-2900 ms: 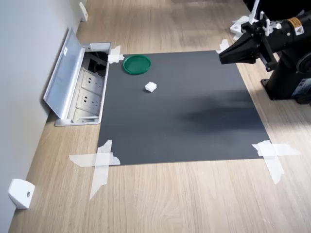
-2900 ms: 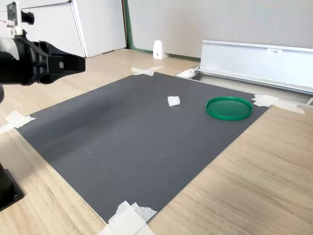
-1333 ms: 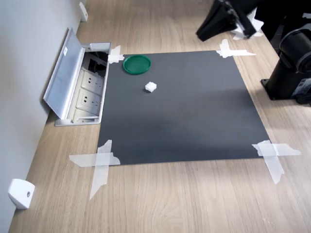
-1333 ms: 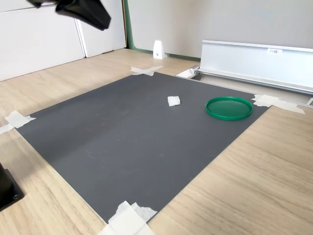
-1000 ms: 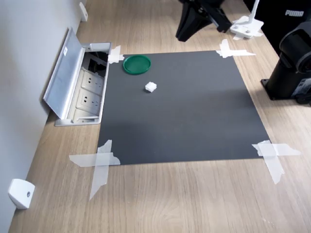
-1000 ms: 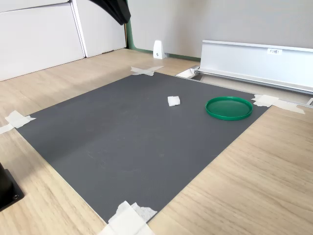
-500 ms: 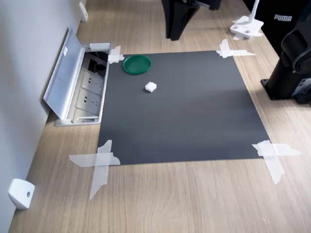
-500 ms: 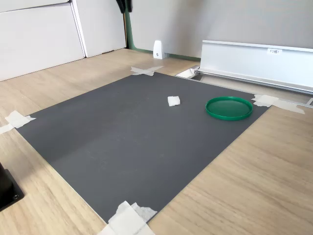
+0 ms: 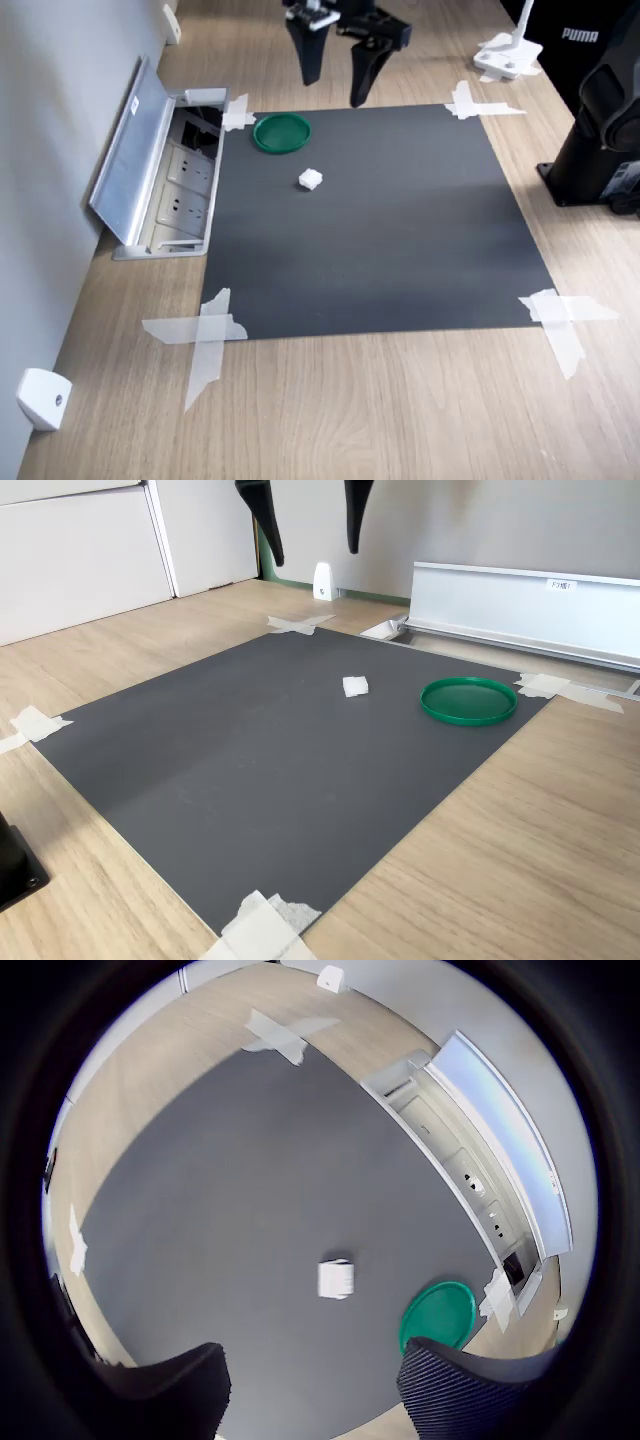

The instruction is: Grasp a white terminal and put it on the green lid.

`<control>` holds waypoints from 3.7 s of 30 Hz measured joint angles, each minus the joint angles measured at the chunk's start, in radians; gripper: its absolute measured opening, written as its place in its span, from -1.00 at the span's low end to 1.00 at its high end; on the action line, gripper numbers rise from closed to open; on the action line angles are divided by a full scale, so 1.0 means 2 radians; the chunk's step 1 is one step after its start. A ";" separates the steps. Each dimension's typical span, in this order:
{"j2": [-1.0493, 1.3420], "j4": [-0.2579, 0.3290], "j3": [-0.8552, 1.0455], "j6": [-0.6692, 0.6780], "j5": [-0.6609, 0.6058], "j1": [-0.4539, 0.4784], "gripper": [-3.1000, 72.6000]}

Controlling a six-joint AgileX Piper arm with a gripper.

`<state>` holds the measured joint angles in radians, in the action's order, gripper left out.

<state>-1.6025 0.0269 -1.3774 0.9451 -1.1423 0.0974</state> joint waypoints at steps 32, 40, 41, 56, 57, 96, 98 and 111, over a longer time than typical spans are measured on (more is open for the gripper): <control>-0.124 -0.049 0.081 0.001 0.166 -0.023 0.96; -0.139 -0.051 0.081 0.001 0.176 -0.023 0.96; -0.139 -0.051 0.081 0.000 0.177 -0.023 0.96; -0.139 -0.051 0.081 -0.001 0.181 -0.023 -0.10; -0.139 -0.051 0.081 -0.001 0.181 -0.023 -0.23; -0.195 -0.013 -0.107 0.032 0.068 0.128 -0.20; -0.204 -0.013 -0.107 0.029 0.068 0.128 -0.20; -0.239 -0.017 -0.107 0.029 0.075 0.128 -0.20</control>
<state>-2.0798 -0.0074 -1.5913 1.0026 -0.9922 0.3525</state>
